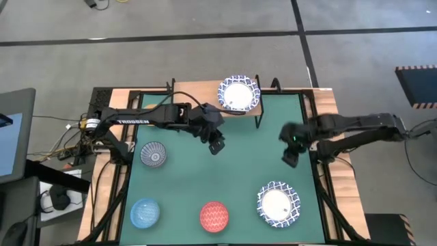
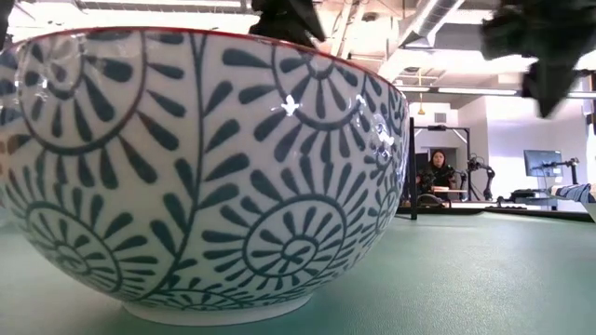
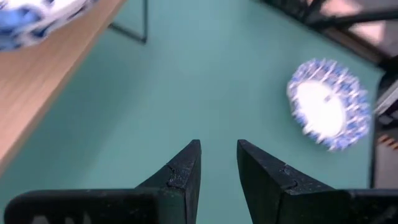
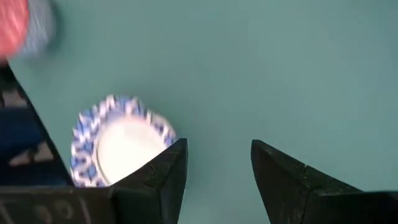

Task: Place and stack bowls onto a shelf
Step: Stack the white bowl on top of the other white bowl on the shelf

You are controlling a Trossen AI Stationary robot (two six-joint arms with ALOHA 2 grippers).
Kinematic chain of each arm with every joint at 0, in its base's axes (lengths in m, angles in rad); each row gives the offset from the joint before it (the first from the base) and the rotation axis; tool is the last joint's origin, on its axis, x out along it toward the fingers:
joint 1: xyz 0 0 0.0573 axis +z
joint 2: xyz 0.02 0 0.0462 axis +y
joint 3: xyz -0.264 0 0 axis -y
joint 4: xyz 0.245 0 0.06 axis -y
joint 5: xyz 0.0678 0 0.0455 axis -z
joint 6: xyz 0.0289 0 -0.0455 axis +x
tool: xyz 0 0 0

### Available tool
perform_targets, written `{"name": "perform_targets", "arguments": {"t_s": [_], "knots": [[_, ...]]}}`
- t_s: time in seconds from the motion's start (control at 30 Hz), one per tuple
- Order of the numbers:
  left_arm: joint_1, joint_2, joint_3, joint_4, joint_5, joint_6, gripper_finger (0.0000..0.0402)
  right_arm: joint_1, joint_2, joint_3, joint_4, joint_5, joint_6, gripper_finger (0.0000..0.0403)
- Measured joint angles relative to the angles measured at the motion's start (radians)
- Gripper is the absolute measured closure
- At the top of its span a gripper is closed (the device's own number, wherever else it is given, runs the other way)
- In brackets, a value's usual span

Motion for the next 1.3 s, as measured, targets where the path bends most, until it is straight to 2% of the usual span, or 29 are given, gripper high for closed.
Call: {"name": "perform_targets", "arguments": {"t_s": [0.13,0.3,0.5,0.8,0.87,0.93,1.1,1.13,1.3], "knots": [[-0.036,0.014,0.001,0.118,-0.001,-0.016,0.0313,0.171,-0.01,-0.105,0.062,0.002,0.144,0.02],[-0.088,0.051,0.0,0.226,-0.005,-0.054,0.0313,0.322,-0.006,-0.225,0.208,0.008,0.26,0.02],[-0.143,0.097,-0.002,0.243,-0.019,-0.108,0.0313,0.418,0.007,-0.352,0.408,0.009,0.405,0.02],[-0.16,0.15,0.0,0.289,-0.017,-0.175,0.0313,0.503,0.08,-0.442,0.623,0.012,0.496,0.0203],[-0.165,0.153,0.0,0.27,-0.017,-0.175,0.0312,0.515,0.096,-0.448,0.625,0.023,0.515,0.0217],[-0.167,0.16,0.0,0.278,-0.016,-0.171,0.0308,0.521,0.108,-0.447,0.648,0.048,0.54,0.0247],[-0.173,0.17,0.0,0.284,-0.007,-0.142,0.0287,0.529,0.094,-0.421,0.65,0.134,0.583,0.0369],[-0.174,0.177,0.001,0.293,-0.008,-0.132,0.0281,0.529,0.086,-0.41,0.645,0.16,0.583,0.0382],[-0.175,0.205,0.0,0.316,0.013,-0.137,0.0245,0.516,0.066,-0.335,0.618,0.298,0.575,0.0368]]}}
